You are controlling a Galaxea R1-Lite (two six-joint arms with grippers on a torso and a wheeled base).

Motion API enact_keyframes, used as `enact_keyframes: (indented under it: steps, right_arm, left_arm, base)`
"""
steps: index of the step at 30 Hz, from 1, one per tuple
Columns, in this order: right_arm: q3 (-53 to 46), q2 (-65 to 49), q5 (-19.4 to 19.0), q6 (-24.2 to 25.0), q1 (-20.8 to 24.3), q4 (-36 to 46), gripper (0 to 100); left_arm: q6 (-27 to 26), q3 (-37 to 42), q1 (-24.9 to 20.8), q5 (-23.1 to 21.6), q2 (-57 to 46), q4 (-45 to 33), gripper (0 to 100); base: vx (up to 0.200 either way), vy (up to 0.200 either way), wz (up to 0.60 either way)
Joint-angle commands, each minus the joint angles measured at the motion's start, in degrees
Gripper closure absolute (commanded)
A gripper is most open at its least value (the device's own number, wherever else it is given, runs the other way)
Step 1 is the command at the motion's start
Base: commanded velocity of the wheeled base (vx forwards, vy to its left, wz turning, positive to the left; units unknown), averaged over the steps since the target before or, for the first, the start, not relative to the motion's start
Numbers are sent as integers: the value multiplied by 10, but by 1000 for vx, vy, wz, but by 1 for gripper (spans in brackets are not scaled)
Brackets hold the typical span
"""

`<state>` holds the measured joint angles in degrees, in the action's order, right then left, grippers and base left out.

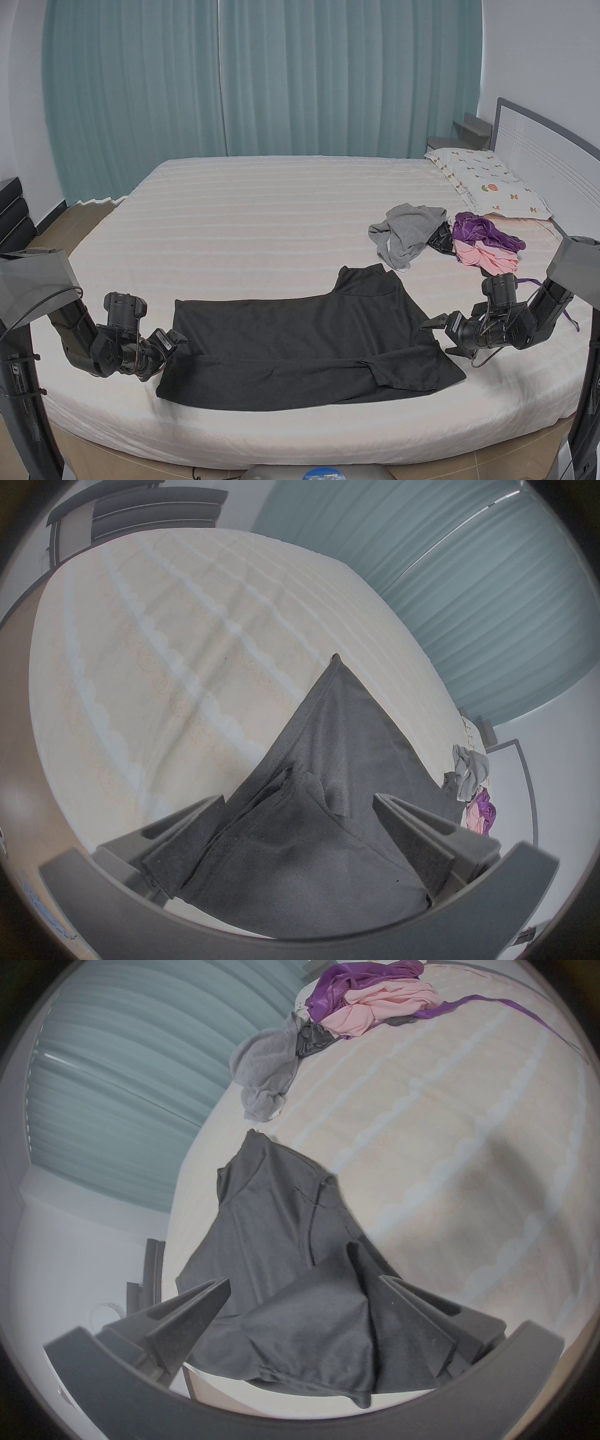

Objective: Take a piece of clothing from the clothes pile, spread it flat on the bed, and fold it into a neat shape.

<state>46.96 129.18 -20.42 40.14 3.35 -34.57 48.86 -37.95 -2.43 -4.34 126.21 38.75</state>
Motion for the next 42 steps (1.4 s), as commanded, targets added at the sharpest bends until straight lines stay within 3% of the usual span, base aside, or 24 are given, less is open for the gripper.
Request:
enact_keyframes:
  steps: [1, 2, 5, 10, 28, 34, 42]
  right_arm:
    - [-13, 4, -1, 28, 4, -30, 0]
    - [-25, 5, -3, 43, 4, -61, 0]
    - [-40, 5, -9, 49, 4, -90, 0]
    - [-45, 6, -10, 49, 3, -100, 0]
    - [-47, 6, -10, 49, 4, -100, 0]
    - [-47, 6, -10, 49, 4, -100, 0]
    - [-50, 6, -10, 48, 5, -102, 0]
  left_arm:
    - [14, 4, 1, -1, -13, 1, 0]
    - [41, 2, 3, -4, -16, 4, 0]
    - [58, 4, 5, -8, -17, 25, 0]
    - [59, 6, 4, -8, -14, 26, 0]
    - [60, -2, 13, -8, -11, 26, 0]
    - [56, -47, 10, -7, -5, 23, 0]
    - [35, -186, 12, -8, 69, 0, 0]
  base:
    - [0, 0, 0]
    - [0, 0, 0]
    - [67, 0, 0]
    - [200, 0, 0]
    - [0, 0, 0]
    - [0, 0, 0]
    - [0, 0, 0]
